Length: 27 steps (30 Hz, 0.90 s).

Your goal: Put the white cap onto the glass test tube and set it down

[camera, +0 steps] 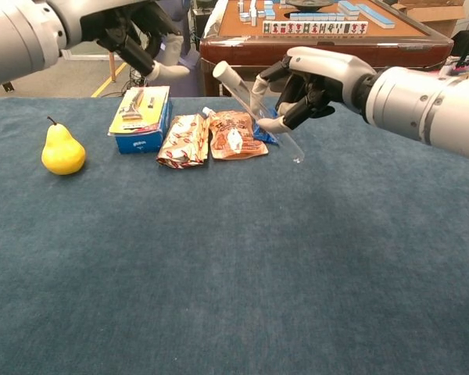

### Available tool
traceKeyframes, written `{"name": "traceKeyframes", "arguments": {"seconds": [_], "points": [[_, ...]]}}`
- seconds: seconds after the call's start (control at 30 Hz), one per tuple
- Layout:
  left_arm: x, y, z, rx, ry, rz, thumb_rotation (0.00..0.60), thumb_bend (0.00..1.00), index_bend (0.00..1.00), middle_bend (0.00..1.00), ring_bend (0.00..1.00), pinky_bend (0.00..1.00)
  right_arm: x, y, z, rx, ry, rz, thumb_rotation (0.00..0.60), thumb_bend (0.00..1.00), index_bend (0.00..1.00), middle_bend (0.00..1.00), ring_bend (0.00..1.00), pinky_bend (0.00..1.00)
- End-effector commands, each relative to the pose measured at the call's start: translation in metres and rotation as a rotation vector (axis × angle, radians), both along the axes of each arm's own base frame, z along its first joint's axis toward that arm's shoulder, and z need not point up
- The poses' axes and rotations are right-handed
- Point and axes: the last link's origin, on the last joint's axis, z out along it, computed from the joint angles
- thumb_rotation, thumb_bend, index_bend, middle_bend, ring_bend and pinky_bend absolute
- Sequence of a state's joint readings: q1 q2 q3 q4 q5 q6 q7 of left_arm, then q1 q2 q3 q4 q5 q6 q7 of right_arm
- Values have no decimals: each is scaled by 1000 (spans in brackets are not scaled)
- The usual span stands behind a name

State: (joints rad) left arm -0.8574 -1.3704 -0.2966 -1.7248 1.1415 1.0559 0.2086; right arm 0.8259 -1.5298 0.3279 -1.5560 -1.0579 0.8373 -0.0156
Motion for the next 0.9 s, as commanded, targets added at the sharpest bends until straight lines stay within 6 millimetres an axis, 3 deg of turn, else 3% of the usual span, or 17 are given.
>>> {"name": "traceKeyframes", "arguments": {"seconds": [0.03,0.27,0.43,0.6,0.9], "points": [[-19,7,2,28,78,40,600,285,0,571,615,1000,14,-7,3,18,114,41,600,751,873,1000,1000,1000],[-54,20,7,106,173,101,600,285,0,518,558,998,30,-15,-19,50,217,44,600,752,873,1000,1000,1000],[-72,25,12,149,216,130,600,285,0,468,500,881,42,-18,-40,64,291,60,600,753,873,1000,1000,1000],[-84,25,15,168,239,146,600,285,0,418,443,801,54,-18,-56,62,339,79,600,752,873,1000,1000,1000],[-92,21,13,160,235,151,600,285,0,393,422,787,60,-8,-88,60,363,68,600,743,873,1000,1000,1000]]}}
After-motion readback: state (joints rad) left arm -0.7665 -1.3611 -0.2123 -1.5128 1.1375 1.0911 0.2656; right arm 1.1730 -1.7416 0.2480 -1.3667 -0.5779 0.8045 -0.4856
